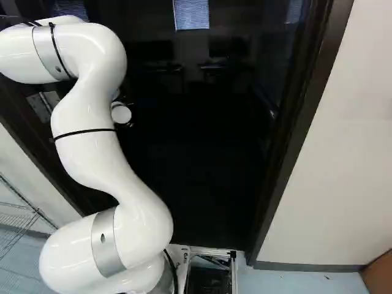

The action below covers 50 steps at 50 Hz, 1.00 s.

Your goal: Open the door and move inside

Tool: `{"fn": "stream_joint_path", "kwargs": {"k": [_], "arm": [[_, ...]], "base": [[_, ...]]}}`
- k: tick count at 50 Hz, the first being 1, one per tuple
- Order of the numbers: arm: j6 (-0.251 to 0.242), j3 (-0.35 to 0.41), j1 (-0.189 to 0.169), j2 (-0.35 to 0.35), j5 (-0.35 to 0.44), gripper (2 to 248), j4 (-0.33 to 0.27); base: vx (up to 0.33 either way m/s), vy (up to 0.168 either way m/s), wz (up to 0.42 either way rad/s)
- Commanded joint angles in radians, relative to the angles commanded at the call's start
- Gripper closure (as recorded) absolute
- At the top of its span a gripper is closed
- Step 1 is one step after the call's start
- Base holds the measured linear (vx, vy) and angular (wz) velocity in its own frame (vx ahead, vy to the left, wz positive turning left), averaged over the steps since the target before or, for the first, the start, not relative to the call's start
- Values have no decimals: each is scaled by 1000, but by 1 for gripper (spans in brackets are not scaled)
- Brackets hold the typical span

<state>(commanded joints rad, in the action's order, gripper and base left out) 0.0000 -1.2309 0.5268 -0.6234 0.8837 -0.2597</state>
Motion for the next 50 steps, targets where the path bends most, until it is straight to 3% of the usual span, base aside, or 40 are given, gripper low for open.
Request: {"fn": "stream_joint_path", "kwargs": {"k": [16,50], "arm": [[0,16,-4,12,0,3,13],[0,207,-57,159,0,3,235]], "base": [[0,0,0],[0,0,0]]}}
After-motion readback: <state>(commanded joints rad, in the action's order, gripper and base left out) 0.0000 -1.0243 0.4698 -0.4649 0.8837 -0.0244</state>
